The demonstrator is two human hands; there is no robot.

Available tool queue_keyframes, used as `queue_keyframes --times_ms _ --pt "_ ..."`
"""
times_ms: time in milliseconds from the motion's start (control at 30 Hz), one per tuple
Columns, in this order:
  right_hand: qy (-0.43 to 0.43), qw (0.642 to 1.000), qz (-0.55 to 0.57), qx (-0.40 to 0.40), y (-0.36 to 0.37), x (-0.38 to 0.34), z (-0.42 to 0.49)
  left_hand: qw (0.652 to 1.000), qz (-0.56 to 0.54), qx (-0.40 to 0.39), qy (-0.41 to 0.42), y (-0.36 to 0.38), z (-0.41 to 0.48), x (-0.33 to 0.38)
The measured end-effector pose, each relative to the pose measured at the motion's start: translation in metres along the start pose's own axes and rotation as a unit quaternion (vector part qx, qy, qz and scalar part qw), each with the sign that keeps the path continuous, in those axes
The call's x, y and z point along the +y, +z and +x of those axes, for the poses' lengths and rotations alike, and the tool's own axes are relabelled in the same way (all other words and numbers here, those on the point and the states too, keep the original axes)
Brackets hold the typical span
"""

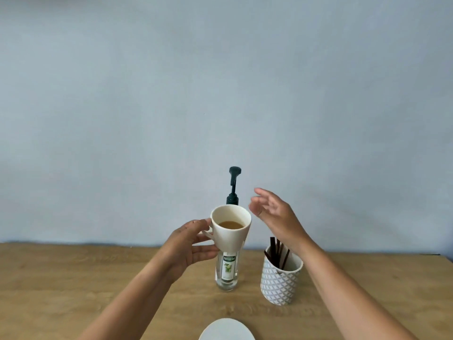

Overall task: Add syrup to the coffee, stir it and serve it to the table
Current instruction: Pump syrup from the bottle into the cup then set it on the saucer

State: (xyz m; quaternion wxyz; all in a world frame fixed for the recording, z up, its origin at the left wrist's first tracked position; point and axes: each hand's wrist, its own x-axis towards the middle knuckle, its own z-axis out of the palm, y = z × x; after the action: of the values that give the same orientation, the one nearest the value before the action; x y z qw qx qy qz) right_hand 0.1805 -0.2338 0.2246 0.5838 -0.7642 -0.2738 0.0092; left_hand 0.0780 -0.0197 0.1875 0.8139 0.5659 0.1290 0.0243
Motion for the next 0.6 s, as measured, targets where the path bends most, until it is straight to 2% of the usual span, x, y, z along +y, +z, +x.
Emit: queue_keyframes --times_ms 100,233,600 --pt "-0.022 0.999 -0.037 0.029 -0.004 -0.025 0.034 1.0 -0.002 0.01 0.009 0.002 0.007 0.013" --pt "-0.022 0.995 -0.102 0.007 0.003 -0.055 0.079 1.0 -0.002 0.019 0.018 0.004 0.016 0.024" --pt "0.133 0.955 -0.228 -0.133 0.035 -0.07 0.15 0.999 -0.014 0.024 0.019 0.005 0.027 0.034"
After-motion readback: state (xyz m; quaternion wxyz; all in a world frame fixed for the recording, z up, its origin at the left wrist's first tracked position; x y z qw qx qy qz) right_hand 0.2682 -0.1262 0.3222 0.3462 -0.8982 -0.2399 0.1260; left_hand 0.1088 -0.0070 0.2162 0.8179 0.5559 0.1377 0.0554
